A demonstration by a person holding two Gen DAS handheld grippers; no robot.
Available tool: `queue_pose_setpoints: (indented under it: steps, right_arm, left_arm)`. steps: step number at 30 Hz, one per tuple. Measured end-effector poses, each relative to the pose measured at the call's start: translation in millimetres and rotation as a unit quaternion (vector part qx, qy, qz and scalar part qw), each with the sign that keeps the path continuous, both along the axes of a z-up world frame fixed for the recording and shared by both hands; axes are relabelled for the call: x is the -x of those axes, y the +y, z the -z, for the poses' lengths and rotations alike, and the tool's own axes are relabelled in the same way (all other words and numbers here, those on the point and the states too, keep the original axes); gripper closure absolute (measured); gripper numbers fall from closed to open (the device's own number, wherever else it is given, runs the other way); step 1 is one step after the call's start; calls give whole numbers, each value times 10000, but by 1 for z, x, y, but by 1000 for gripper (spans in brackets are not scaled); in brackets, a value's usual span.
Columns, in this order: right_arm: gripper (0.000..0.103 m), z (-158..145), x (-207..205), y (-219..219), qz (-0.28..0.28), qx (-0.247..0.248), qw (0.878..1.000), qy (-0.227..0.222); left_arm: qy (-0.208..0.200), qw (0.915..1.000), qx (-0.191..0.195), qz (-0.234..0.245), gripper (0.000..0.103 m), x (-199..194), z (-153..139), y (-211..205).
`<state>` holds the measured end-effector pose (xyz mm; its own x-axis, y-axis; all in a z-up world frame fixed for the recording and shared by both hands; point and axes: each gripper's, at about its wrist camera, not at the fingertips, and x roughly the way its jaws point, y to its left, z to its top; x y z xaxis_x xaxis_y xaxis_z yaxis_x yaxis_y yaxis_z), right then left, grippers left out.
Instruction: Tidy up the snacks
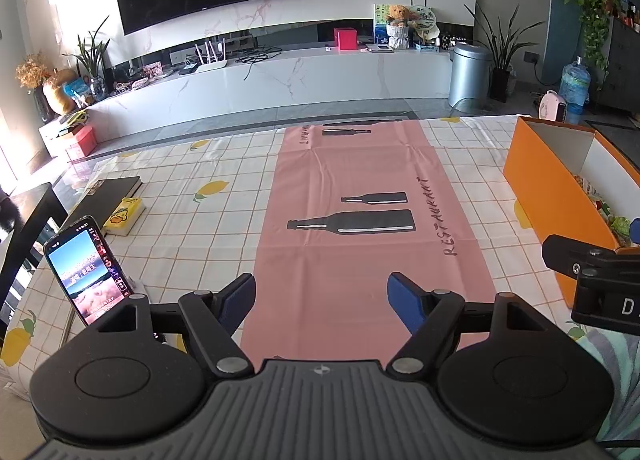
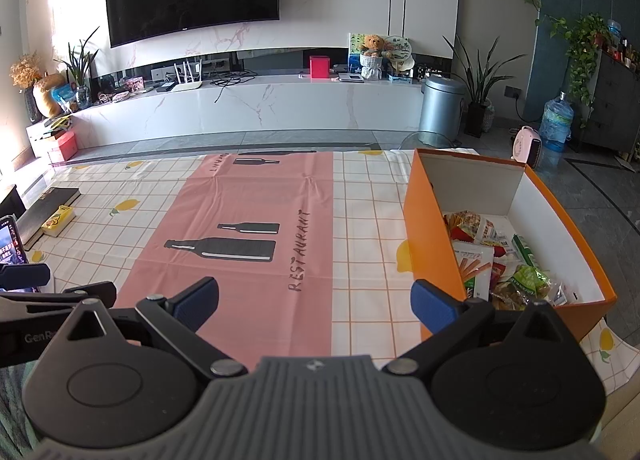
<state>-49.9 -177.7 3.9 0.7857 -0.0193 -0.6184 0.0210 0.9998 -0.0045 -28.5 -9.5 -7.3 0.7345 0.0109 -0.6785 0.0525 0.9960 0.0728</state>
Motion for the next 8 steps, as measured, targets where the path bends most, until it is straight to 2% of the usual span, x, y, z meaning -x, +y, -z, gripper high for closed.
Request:
queue_pose_setpoints:
  steps: [8]
  right_arm:
    - [4,0,0,0,0,-1,10000,2]
  left_arm:
    - [10,10000,-5,6,15,0,0,0]
